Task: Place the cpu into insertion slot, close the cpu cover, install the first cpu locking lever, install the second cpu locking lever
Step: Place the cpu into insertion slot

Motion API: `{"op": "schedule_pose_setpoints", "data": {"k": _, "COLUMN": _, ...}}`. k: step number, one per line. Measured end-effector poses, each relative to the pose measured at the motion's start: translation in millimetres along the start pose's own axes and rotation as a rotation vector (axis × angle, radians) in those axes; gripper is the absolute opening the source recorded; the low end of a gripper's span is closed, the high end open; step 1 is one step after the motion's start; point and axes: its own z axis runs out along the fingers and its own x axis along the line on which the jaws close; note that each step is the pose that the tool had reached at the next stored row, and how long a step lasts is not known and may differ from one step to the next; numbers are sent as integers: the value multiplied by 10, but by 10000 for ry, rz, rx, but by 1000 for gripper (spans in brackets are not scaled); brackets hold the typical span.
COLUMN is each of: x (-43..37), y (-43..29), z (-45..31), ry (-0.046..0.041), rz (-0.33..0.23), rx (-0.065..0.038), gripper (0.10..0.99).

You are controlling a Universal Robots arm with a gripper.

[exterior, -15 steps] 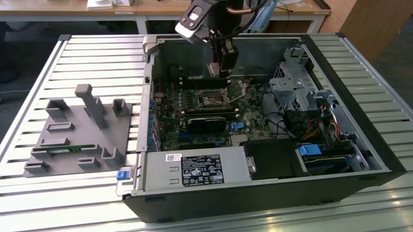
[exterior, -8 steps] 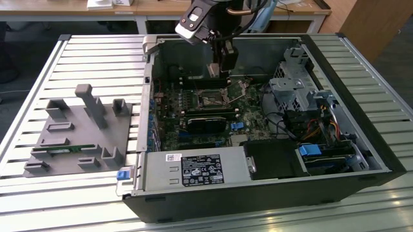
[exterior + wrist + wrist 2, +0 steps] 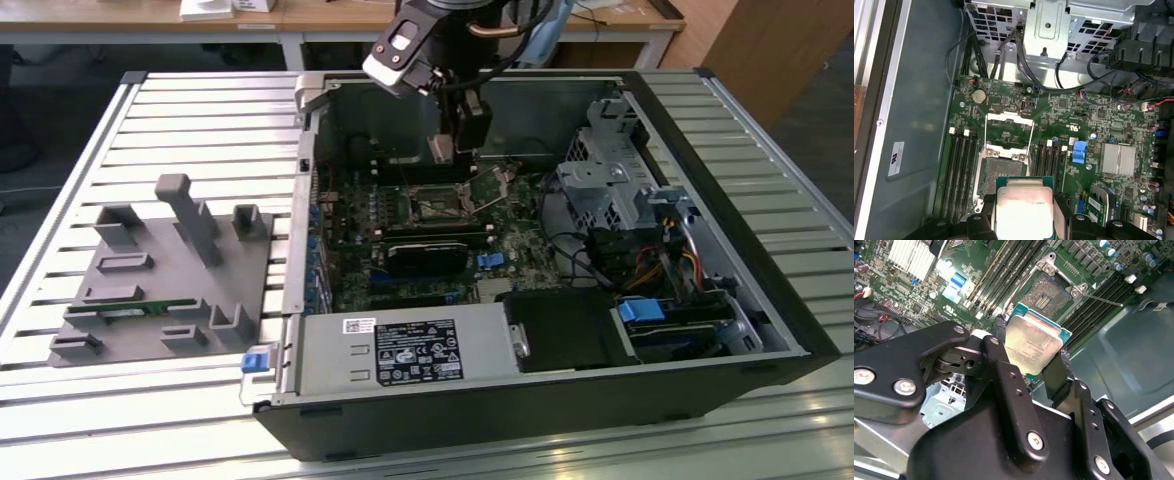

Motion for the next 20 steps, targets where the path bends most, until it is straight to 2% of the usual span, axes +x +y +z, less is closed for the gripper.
{"op": "schedule_pose_setpoints", "data": {"k": 11, "x": -1, "y": -5, "z": 61, "ry": -1, "rz": 13, "rx": 2, "gripper": 541}}
{"op": "schedule_pose_setpoints", "data": {"k": 20, "x": -1, "y": -15, "z": 170, "ry": -41, "rz": 266, "rx": 18, "gripper": 541}}
